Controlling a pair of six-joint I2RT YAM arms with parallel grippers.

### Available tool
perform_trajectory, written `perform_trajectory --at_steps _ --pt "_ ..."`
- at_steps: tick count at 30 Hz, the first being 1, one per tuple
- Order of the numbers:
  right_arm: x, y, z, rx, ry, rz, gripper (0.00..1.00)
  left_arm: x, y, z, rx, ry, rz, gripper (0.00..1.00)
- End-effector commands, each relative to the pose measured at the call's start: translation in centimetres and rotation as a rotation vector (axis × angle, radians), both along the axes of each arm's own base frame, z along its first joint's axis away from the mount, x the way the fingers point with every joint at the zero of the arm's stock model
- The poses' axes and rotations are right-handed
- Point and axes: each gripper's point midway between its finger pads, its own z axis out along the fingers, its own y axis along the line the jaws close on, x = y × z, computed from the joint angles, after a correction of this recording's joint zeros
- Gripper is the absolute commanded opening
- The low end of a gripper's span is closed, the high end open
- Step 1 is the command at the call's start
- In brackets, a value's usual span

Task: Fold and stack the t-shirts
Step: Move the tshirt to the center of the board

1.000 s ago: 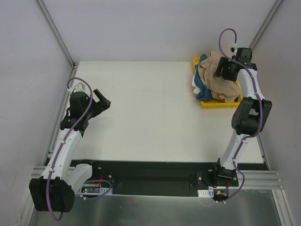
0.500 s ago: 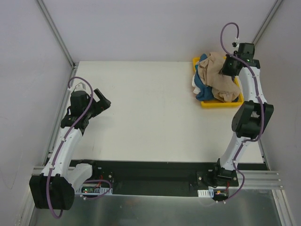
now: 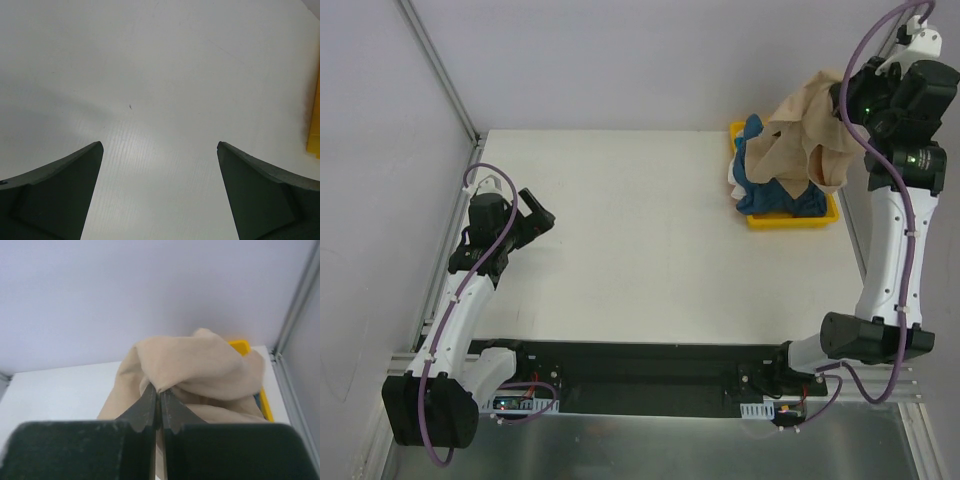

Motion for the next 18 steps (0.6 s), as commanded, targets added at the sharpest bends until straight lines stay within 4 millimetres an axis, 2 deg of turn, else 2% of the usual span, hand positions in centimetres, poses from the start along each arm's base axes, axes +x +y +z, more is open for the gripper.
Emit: perform_trajectory --at_steps 1,3,4,5,7,8,11,14,15,17,18 --pt "-4.3 5.4 8.5 0.06 -0.227 0.208 0.01 0.5 0.5 1.9 0.015 -0.048 0.014 0.99" --pt "-7.1 9.6 10.2 0.061 -0.268 0.373 0.01 0.6 0.3 2.0 0.01 -0.048 0.009 0.99" --pt "-8.2 11.0 10.9 0.06 -0.289 0.422 0.01 0.6 0.3 1.9 0.008 -0.046 0.008 1.0" --pt "-9.9 14.0 11.6 0.065 -0.313 0.537 0.01 0.6 0.3 1.9 0.006 -0.045 0.009 0.99" --pt "-13.1 17.3 12.8 0.06 -0.369 0.707 0.01 0.7 0.3 1.8 0.001 -0.041 0.011 0.99" --pt "-15.1 19.7 13.0 0.069 -0.381 0.812 0.01 0.7 0.3 1.7 0.002 -0.035 0.012 0.99" --pt "-19.7 24.0 13.4 0.115 -0.375 1.058 0.01 0.7 0.6 1.4 0.005 -0.029 0.032 0.99" --pt "-23.0 26.8 13.2 0.128 -0.375 1.224 0.01 0.7 0.9 0.9 0.01 -0.016 0.053 0.99" --pt "-23.5 27.2 13.1 0.121 -0.379 1.249 0.01 0.6 0.7 0.7 0.004 -0.011 0.042 0.99" --pt "-23.8 27.4 12.5 0.115 -0.368 1.254 0.01 0.4 0.6 0.9 -0.002 -0.019 0.038 0.99" --pt "-22.8 27.4 11.3 0.088 -0.352 1.224 0.01 0.2 0.5 0.7 -0.007 -0.017 0.04 0.99"
